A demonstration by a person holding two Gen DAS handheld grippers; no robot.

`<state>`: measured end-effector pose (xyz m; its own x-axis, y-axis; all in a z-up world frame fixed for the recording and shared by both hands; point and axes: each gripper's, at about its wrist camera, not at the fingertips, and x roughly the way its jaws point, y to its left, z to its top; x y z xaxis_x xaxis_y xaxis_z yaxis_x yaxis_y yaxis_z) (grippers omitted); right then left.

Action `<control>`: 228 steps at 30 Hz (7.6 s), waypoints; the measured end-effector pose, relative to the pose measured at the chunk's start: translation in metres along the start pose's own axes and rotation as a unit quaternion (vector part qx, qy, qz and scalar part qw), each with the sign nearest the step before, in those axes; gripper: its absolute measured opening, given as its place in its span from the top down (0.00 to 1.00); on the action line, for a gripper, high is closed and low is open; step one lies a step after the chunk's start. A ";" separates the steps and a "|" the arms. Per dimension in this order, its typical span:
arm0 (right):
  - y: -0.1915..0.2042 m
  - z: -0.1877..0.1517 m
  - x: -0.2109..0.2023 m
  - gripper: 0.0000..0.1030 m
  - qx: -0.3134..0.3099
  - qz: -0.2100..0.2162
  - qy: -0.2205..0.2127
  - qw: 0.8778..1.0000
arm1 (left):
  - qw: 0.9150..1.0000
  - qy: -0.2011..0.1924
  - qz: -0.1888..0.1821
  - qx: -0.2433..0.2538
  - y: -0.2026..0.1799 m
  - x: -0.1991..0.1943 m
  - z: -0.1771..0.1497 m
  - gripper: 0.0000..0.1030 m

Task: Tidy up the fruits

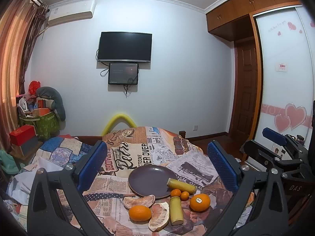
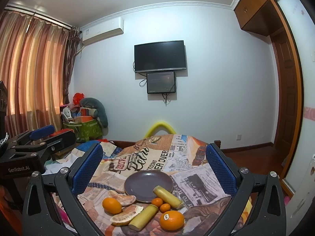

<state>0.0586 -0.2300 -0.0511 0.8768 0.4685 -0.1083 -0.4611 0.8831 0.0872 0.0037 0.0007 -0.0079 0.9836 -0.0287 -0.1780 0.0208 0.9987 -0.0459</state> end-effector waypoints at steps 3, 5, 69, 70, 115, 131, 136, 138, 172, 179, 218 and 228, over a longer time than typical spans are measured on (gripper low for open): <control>0.001 0.001 -0.002 0.00 0.001 0.000 -0.002 1.000 | 1.000 0.000 -0.001 0.001 0.000 0.000 0.000 0.00; 0.000 0.000 -0.002 0.00 0.002 0.000 -0.002 1.000 | 1.000 0.000 0.000 0.001 -0.001 0.000 0.000 0.00; -0.003 -0.007 0.005 0.00 0.010 -0.003 0.020 1.000 | 1.000 0.014 0.001 -0.007 0.008 0.010 -0.003 0.00; -0.004 -0.009 0.007 0.00 0.010 -0.006 0.025 1.000 | 1.000 0.017 0.001 -0.004 0.008 0.013 -0.004 0.00; -0.058 -0.162 0.131 0.17 0.076 0.038 0.343 0.935 | 0.930 0.364 -0.004 -0.037 0.059 0.184 -0.184 0.23; -0.062 -0.166 0.134 0.36 0.081 0.035 0.355 0.931 | 0.927 0.374 -0.011 -0.040 0.058 0.185 -0.187 0.37; -0.064 -0.159 0.132 0.36 0.084 0.030 0.347 0.934 | 0.934 0.356 -0.010 -0.039 0.059 0.178 -0.173 0.37; -0.066 -0.152 0.130 0.36 0.087 0.031 0.339 0.936 | 0.937 0.346 -0.010 -0.039 0.060 0.175 -0.165 0.37; -0.053 -0.057 0.209 0.36 0.013 0.036 0.191 0.981 | 0.974 0.227 0.001 -0.020 0.075 0.262 -0.069 0.37; -0.051 -0.070 0.245 0.36 0.000 0.053 0.214 0.975 | 0.968 0.250 -0.002 -0.030 0.085 0.300 -0.079 0.37; -0.034 -0.132 0.332 0.34 -0.098 0.146 0.393 0.902 | 0.920 0.390 -0.036 0.003 0.087 0.394 -0.140 0.34; -0.038 -0.117 0.303 0.34 -0.078 0.140 0.375 0.913 | 0.927 0.373 -0.022 -0.007 0.090 0.363 -0.124 0.34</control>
<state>0.3255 -0.1182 -0.2027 0.4097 0.5109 -0.7558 -0.7175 0.6920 0.0788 0.3405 0.0746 -0.1985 0.5839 -0.0961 -0.8061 0.0506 0.9953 -0.0820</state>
